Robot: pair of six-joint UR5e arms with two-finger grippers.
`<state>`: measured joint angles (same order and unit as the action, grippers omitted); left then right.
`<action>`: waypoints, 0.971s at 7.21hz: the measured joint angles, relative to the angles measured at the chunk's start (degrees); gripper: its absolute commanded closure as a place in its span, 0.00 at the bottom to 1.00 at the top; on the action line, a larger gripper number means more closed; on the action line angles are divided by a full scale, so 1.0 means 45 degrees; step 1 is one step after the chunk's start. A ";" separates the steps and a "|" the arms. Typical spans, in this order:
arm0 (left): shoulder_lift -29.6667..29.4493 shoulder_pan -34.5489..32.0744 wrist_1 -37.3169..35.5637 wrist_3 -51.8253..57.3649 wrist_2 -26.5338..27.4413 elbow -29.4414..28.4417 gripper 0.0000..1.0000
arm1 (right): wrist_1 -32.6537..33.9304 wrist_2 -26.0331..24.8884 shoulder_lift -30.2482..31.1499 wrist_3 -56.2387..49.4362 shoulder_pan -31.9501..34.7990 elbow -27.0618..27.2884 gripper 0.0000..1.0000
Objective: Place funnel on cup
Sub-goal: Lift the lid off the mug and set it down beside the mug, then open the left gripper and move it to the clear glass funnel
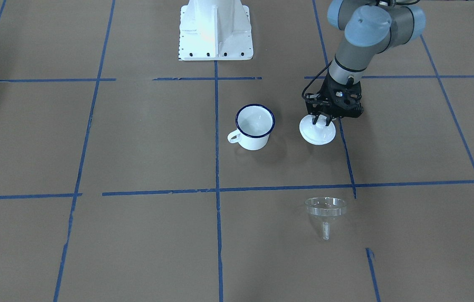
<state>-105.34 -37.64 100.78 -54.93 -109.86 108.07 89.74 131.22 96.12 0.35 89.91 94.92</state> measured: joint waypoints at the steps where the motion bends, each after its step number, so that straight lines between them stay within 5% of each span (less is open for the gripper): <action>1: -0.0117 0.0031 0.0162 0.0021 0.0000 -0.0520 0.10 | 0.0000 0.0000 0.0002 0.0000 0.0000 0.0000 0.00; 2: -0.0345 0.0051 0.0218 0.0070 0.0005 -0.0960 0.00 | 0.0000 0.0000 0.0004 0.0000 0.0000 0.0000 0.00; 7: -0.1376 -0.0989 0.0169 -0.0486 -0.0092 -0.1201 0.00 | 0.0000 0.0000 0.0007 0.0000 0.0000 0.0000 0.00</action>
<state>-111.53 -42.09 101.54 -57.12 -110.28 102.67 89.74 131.22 96.15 0.35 89.91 94.92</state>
